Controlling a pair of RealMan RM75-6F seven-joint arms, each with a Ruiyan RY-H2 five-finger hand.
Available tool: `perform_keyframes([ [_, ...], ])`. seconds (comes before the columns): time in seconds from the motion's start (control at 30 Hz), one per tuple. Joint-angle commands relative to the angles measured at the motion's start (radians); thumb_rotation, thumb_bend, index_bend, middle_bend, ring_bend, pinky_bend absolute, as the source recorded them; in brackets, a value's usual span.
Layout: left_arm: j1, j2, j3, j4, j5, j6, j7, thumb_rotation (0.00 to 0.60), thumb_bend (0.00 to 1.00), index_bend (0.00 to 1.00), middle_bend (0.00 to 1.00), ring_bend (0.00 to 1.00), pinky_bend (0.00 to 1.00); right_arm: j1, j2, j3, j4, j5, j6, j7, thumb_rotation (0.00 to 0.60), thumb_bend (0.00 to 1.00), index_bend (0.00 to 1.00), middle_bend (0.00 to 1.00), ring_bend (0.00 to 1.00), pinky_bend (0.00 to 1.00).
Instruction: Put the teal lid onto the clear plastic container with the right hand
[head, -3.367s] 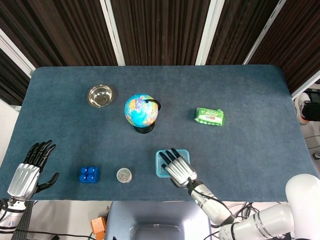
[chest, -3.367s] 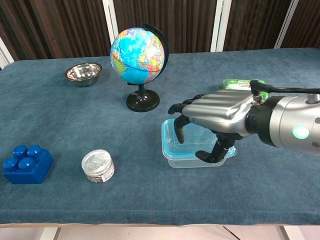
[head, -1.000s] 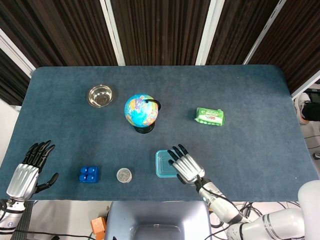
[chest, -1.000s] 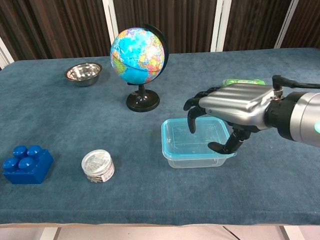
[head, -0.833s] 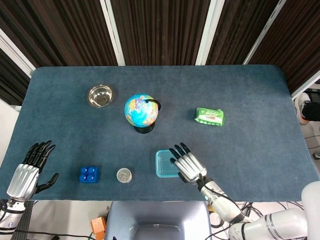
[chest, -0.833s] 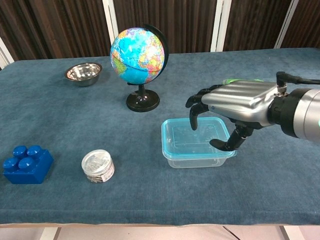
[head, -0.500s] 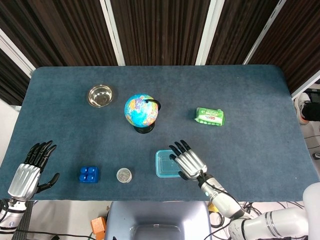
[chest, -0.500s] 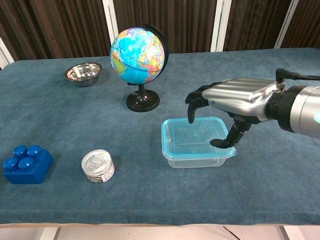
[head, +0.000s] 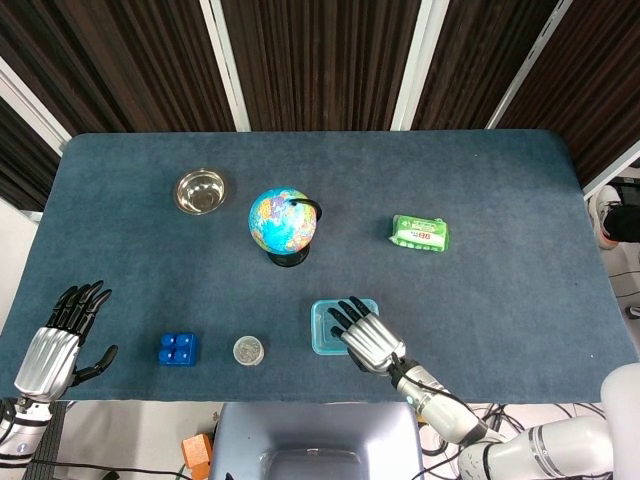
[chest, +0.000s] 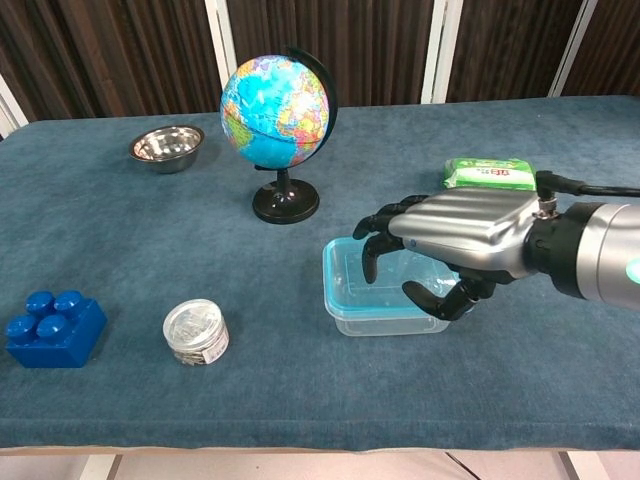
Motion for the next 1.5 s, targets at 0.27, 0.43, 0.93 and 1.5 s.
perform_keyframes([
  [0.27, -0.002, -0.001, 0.001, 0.0, -0.001, -0.005, 0.004, 0.6, 0.33, 0.0, 0.0, 0.0, 0.0, -0.003, -0.022, -0.005, 0.002, -0.025, -0.01, -0.001, 0.6, 0.61, 0.29, 0.05, 0.0, 0.0],
  [0.43, -0.001, 0.0, 0.001, -0.001, 0.0, -0.004, 0.002, 0.6, 0.33, 0.0, 0.0, 0.0, 0.0, -0.003, -0.037, -0.007, 0.013, -0.015, -0.012, -0.016, 0.6, 0.61, 0.29, 0.05, 0.0, 0.0],
  [0.93, -0.001, 0.002, 0.0, -0.001, -0.002, -0.003, 0.001, 0.6, 0.33, 0.0, 0.0, 0.0, 0.0, -0.003, -0.062, -0.006, 0.04, 0.006, -0.016, -0.031, 0.6, 0.61, 0.29, 0.05, 0.0, 0.0],
  [1.5, 0.002, 0.004, -0.001, 0.001, -0.001, 0.005, -0.007, 0.6, 0.33, 0.0, 0.0, 0.0, 0.0, -0.013, -0.064, 0.007, 0.038, -0.023, -0.001, -0.012, 0.6, 0.61, 0.28, 0.05, 0.0, 0.0],
])
